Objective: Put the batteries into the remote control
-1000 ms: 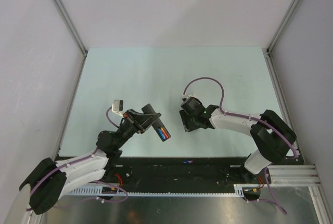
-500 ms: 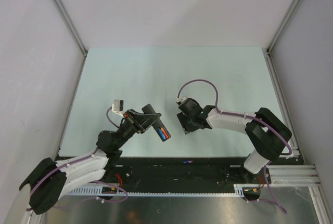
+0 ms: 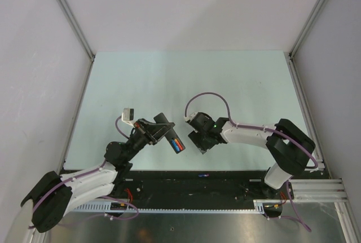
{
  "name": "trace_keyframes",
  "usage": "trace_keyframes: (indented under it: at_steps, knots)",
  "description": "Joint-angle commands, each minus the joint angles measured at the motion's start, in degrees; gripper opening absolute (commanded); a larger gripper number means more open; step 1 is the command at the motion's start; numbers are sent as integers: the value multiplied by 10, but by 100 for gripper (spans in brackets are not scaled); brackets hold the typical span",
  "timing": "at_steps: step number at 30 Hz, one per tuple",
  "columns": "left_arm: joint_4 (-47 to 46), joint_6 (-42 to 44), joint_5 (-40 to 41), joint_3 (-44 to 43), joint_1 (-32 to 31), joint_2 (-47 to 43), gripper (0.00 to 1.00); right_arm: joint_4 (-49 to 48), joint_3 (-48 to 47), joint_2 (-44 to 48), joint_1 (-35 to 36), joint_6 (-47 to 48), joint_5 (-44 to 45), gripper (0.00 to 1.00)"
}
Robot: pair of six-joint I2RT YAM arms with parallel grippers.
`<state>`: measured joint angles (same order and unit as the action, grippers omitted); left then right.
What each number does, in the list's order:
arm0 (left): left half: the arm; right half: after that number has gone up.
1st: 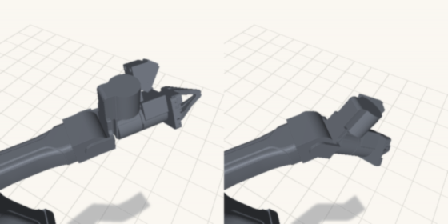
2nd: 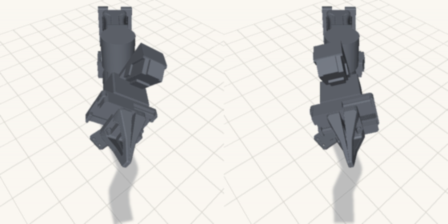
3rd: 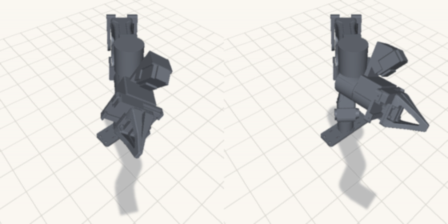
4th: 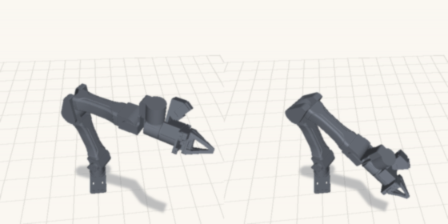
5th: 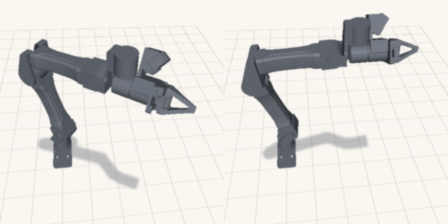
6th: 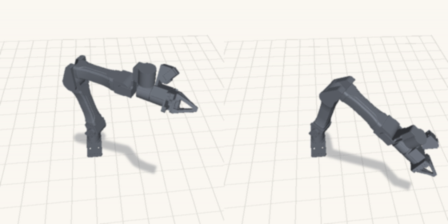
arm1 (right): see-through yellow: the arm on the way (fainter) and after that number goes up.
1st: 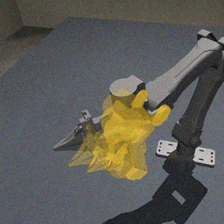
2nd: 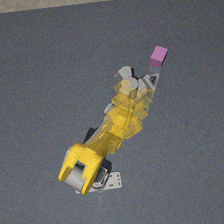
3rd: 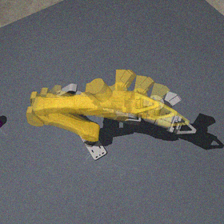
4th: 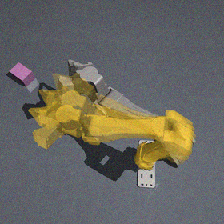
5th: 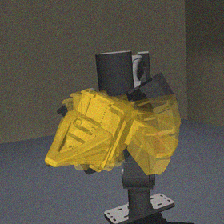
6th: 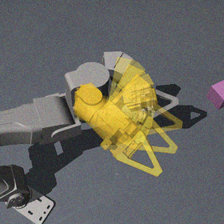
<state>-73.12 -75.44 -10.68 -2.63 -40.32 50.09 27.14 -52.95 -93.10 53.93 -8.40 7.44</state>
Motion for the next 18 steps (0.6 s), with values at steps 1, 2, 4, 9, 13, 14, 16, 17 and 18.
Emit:
trace_keyframes:
  at_steps: [1,2,4,9,13,14,16,17,18]
  knots:
    - [-22,6,-5,55,2,-4,0,16,-13,37,1,-8,30,66]
    - [-22,6,-6,55,2,-4,0,11,-13,43,2,-11,31,67]
    - [-22,6,-7,55,2,-6,0,2,-14,60,0,-21,31,68]
    - [-22,6,-6,58,2,-12,0,5,-16,69,0,-53,47,71]
    - [-21,6,-6,57,2,-15,0,27,-11,76,-1,-121,100,68]
    - [-21,6,-7,57,2,-15,0,27,-8,86,-6,-163,103,68]
    - [-21,6,-7,55,2,-14,0,21,0,99,-12,-208,107,63]
    - [-21,6,-7,54,2,-14,0,14,16,107,-15,-227,103,57]
    - [-21,6,-8,54,2,-14,0,5,24,122,-16,-265,105,51]
